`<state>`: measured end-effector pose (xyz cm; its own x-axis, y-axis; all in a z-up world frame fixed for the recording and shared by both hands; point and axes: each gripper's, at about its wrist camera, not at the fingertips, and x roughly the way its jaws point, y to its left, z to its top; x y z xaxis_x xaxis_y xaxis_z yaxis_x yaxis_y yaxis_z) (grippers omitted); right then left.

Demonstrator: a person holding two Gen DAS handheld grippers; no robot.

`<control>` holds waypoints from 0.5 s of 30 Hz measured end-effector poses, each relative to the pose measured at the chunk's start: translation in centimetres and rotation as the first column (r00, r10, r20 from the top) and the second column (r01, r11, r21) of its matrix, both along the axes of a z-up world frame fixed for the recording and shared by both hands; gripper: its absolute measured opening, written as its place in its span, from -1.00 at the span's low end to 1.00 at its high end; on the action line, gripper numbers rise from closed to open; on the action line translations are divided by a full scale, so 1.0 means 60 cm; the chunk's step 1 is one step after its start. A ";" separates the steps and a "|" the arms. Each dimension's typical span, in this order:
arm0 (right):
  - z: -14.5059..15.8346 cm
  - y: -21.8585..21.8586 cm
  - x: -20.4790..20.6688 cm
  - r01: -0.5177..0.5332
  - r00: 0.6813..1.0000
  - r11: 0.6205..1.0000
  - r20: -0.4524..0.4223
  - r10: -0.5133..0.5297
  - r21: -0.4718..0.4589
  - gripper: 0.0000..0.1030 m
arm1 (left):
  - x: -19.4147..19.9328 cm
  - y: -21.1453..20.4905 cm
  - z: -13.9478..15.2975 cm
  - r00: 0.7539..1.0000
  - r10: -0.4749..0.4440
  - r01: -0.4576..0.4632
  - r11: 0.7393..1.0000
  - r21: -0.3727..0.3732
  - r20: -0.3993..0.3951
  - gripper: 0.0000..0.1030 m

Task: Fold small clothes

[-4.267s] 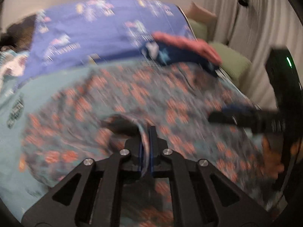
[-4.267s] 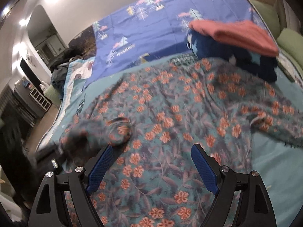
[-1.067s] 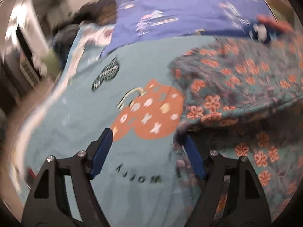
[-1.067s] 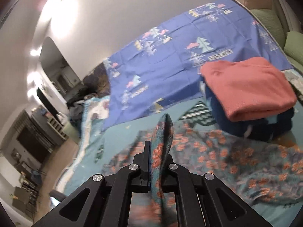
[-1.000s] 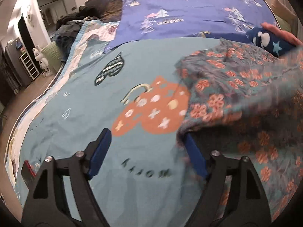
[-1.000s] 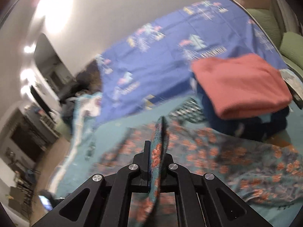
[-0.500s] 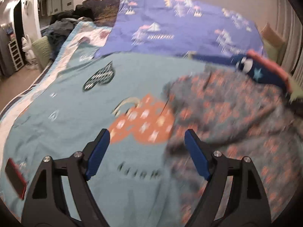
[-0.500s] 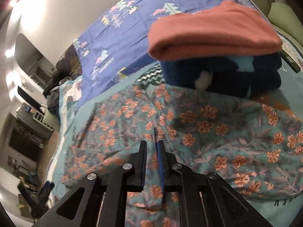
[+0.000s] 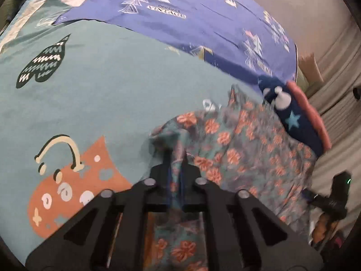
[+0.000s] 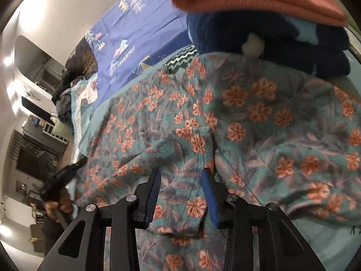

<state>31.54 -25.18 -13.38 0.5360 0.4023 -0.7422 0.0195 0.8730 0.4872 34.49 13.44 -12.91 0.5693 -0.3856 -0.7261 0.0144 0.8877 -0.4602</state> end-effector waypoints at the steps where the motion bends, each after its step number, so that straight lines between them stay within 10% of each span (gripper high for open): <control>1: 0.003 0.001 -0.001 0.005 1.000 1.000 0.016 -0.005 -0.005 -0.95 | -0.006 0.002 0.012 0.999 0.023 -0.023 1.000 0.014 0.035 -0.87; 5: 0.022 -0.024 -0.023 0.122 0.989 0.990 0.098 -0.114 -0.077 -0.95 | -0.043 0.024 0.039 0.976 0.156 -0.178 0.973 0.144 0.152 -0.90; 9: -0.001 -0.055 -0.025 0.089 0.996 0.994 0.011 -0.090 0.070 -0.83 | -0.037 0.045 0.010 0.977 0.190 -0.205 0.961 0.185 0.093 -0.88; 15: 0.022 -0.053 -0.063 0.067 0.996 0.998 0.058 -0.067 0.002 -0.67 | -0.078 0.023 0.052 0.981 0.138 -0.162 0.969 0.188 0.133 -0.52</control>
<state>27.77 -28.37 -12.07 0.6038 0.3643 -0.7090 0.0492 0.8707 0.4893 29.83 14.84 -9.81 0.6959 -0.1457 -0.7032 -0.0819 0.9567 -0.2793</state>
